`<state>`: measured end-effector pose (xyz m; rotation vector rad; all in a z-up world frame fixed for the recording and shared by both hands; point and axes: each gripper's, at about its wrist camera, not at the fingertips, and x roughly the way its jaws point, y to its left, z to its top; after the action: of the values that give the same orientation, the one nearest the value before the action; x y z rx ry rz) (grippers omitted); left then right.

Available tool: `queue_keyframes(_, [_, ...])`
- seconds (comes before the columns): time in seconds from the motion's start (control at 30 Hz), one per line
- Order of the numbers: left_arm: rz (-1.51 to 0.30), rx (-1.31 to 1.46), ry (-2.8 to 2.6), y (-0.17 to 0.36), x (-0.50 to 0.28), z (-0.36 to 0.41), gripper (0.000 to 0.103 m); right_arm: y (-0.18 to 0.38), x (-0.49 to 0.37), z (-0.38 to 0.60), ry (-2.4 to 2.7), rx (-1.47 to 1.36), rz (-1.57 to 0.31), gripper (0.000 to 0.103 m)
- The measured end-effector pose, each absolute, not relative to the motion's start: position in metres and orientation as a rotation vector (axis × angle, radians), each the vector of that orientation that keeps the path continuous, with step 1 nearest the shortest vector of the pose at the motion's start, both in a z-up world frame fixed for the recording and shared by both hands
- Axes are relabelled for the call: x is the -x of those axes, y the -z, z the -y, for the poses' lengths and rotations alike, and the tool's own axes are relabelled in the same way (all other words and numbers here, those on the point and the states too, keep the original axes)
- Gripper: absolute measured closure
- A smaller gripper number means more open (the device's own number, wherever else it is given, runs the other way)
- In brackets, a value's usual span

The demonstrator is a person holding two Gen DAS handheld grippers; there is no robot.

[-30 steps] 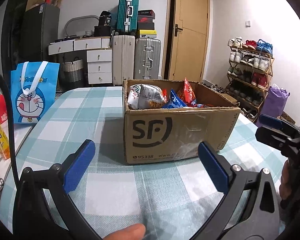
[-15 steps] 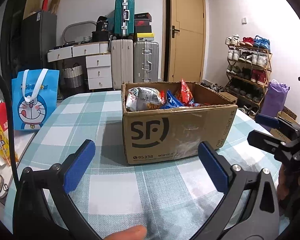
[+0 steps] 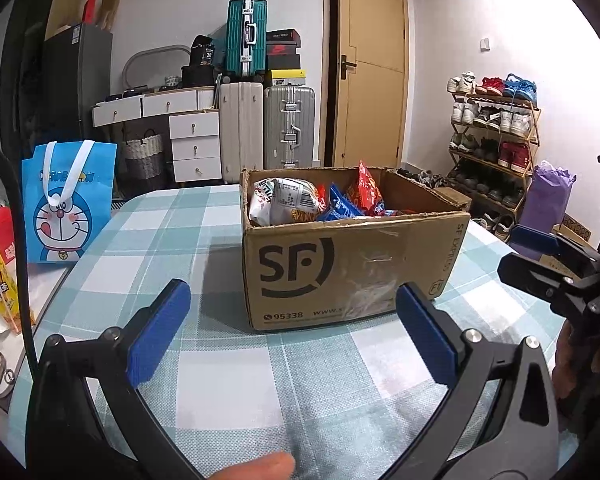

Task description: Organize snacks

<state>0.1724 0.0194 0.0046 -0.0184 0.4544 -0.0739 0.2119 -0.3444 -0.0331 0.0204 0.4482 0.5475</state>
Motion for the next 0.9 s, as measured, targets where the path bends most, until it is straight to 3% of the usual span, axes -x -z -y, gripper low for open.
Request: queue_keyframes(0.9, [-0.45,0.017,0.077,-0.0037,-0.1727,-0.0195,0.0,0.0311,-0.2082,0.343,-0.545,-0.009,-0.431,0.0])
